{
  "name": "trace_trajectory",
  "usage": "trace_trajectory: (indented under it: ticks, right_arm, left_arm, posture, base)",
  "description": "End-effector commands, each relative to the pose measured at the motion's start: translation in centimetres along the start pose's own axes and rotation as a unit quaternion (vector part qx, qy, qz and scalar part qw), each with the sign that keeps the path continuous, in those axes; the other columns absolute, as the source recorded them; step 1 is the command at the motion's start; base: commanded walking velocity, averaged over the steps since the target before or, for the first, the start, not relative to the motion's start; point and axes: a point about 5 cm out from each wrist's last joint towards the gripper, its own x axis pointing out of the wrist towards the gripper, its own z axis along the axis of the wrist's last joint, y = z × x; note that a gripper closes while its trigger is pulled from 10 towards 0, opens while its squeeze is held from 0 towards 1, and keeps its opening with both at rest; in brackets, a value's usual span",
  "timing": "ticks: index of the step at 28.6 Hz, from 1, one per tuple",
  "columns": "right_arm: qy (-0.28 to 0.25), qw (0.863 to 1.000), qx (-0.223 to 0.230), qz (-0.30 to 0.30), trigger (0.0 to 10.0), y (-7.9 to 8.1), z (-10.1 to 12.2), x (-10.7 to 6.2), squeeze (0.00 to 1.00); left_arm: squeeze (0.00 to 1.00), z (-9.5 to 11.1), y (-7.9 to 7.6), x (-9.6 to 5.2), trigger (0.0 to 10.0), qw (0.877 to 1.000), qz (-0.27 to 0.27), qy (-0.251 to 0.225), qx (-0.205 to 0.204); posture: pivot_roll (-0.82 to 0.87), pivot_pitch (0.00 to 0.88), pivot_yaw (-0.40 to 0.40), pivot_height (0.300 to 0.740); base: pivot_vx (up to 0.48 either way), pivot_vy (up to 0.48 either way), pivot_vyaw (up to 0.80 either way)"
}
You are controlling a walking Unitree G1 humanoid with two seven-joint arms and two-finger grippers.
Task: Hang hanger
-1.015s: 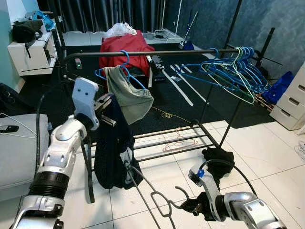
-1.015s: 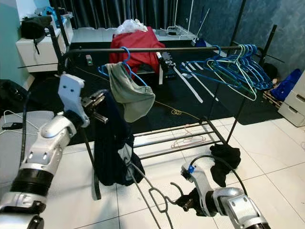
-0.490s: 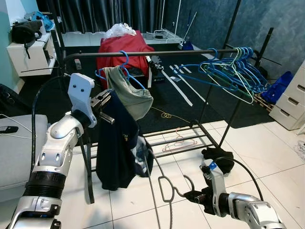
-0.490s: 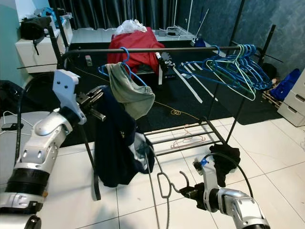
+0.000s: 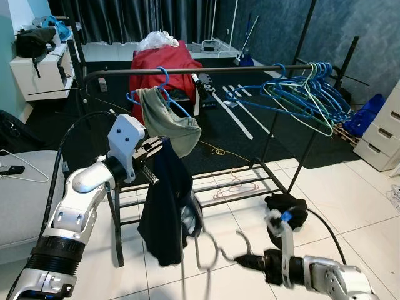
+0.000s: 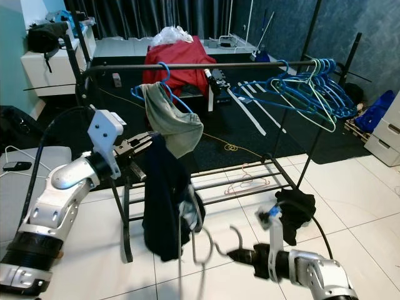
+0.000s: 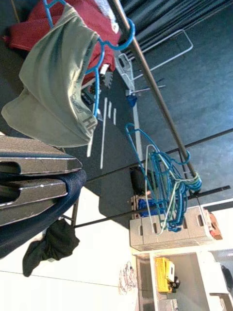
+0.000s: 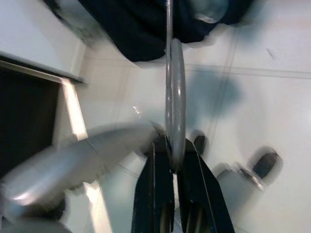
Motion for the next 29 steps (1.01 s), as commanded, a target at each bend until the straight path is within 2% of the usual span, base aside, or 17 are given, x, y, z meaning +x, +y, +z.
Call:
trace_trajectory:
  ticks: [1,4,6,8,10,12,13,15,16,19,20,21,23,24,25,28,29]
  right_arm:
    - [0.053,0.997,-0.038,-0.051,10.0,-1.1,-1.2,-0.4,0.0]
    - [0.071,0.994,-0.052,-0.065,10.0,-1.5,-1.5,-0.6,0.0]
    - [0.088,0.985,-0.084,-0.119,10.0,-2.5,-1.4,-1.1,0.0]
    - [0.082,0.98,-0.092,-0.154,10.0,-3.2,-0.9,-1.6,0.0]
    - [0.084,0.98,-0.092,-0.154,10.0,-3.3,-0.7,-1.6,0.0]
    - [0.104,0.981,-0.105,-0.126,10.0,-3.0,-0.9,-1.5,0.0]
    - [0.104,0.981,-0.105,-0.126,10.0,-3.0,-0.9,-1.5,0.0]
    - [0.136,0.98,-0.131,-0.062,10.0,-2.0,-1.1,-1.3,0.0]
    - [0.136,0.98,-0.131,-0.062,10.0,-2.0,-1.1,-1.3,0.0]
    - [0.154,0.966,-0.209,0.013,10.0,-0.8,-0.3,-1.2,0.0]
    - [0.154,0.966,-0.209,0.013,10.0,-0.8,-0.3,-1.2,0.0]
    - [0.143,0.958,-0.246,0.033,10.0,-0.3,0.3,-1.0,0.0]
    - [0.143,0.958,-0.246,0.033,10.0,-0.3,0.3,-1.0,0.0]
    - [0.133,0.953,-0.267,0.045,10.0,0.1,0.8,-0.9,0.0]
    - [0.133,0.953,-0.267,0.045,10.0,0.1,0.8,-0.9,0.0]
    - [0.169,0.935,-0.308,0.057,10.0,0.4,1.2,-0.9,0.0]
    - [0.169,0.935,-0.308,0.057,10.0,0.4,1.2,-0.9,0.0]
  left_arm:
    - [0.0,1.4,0.0,0.2,0.0,0.999,-0.018,-0.022,0.019]
    - [0.0,1.5,-0.1,0.2,0.0,0.999,-0.021,-0.022,0.018]
    - [0.0,1.7,-0.3,0.2,0.0,0.999,-0.026,-0.03,0.011]
    - [0.0,2.0,-0.6,0.3,0.0,0.999,-0.035,-0.04,0.008]
    - [0.0,2.2,-0.9,0.3,0.0,0.998,-0.044,-0.046,0.005]
    - [0.0,2.7,-2.3,0.4,0.0,0.994,-0.087,-0.059,0.013]
    - [0.0,2.7,-2.3,0.4,0.0,0.994,-0.087,-0.059,0.013]
    - [0.0,2.7,-4.2,0.4,0.0,0.987,-0.144,-0.055,0.032]
    - [0.0,2.7,-4.2,0.4,0.0,0.987,-0.144,-0.055,0.032]
    - [0.0,1.2,-6.3,0.4,0.0,0.978,-0.194,-0.02,0.07]
    - [0.0,1.2,-6.3,0.4,0.0,0.978,-0.194,-0.02,0.07]
    - [0.0,0.8,-6.6,0.6,0.0,0.978,-0.194,-0.01,0.077]
    - [0.0,0.8,-6.6,0.6,0.0,0.978,-0.194,-0.01,0.077]
    - [0.0,0.6,-6.6,0.8,0.0,0.979,-0.189,-0.006,0.078]
    - [0.0,0.6,-6.6,0.8,0.0,0.979,-0.189,-0.006,0.078]
    - [0.0,1.0,-6.1,1.4,0.0,0.983,-0.169,-0.015,0.065]
    - [0.0,1.0,-6.1,1.4,0.0,0.983,-0.169,-0.015,0.065]
  posture:
    - [-0.09,0.06,-0.032,0.74]
    - [-0.09,0.06,-0.032,0.74]
    - [-0.09,0.063,-0.031,0.74]
    - [-0.09,0.064,-0.031,0.74]
    - [-0.09,0.064,-0.031,0.74]
    - [-0.08,0.066,-0.032,0.74]
    - [-0.08,0.066,-0.032,0.74]
    - [-0.08,0.066,-0.032,0.74]
    - [-0.08,0.066,-0.032,0.74]
    - [-0.08,0.068,-0.034,0.74]
    - [-0.08,0.068,-0.034,0.74]
    - [-0.08,0.068,-0.031,0.74]
    - [-0.08,0.068,-0.031,0.74]
    - [-0.08,0.067,-0.031,0.74]
    - [-0.08,0.067,-0.031,0.74]
    - [-0.08,0.068,-0.025,0.74]
    - [-0.08,0.068,-0.025,0.74]
  base:
    - [0.0,0.0,0.0]
    - [0.0,0.0,0.0]
    - [0.0,0.0,0.0]
    - [0.0,0.0,0.0]
    - [0.0,0.0,0.0]
    - [0.0,0.0,0.0]
    - [0.0,0.0,0.0]
    - [0.0,0.0,0.0]
    - [0.0,0.0,0.0]
    - [0.0,0.0,0.0]
    - [0.0,0.0,0.0]
    - [0.0,0.0,0.0]
    - [0.0,0.0,0.0]
    - [0.0,0.0,0.0]
    - [0.0,0.0,0.0]
    - [0.0,0.0,0.0]
    - [0.0,0.0,0.0]
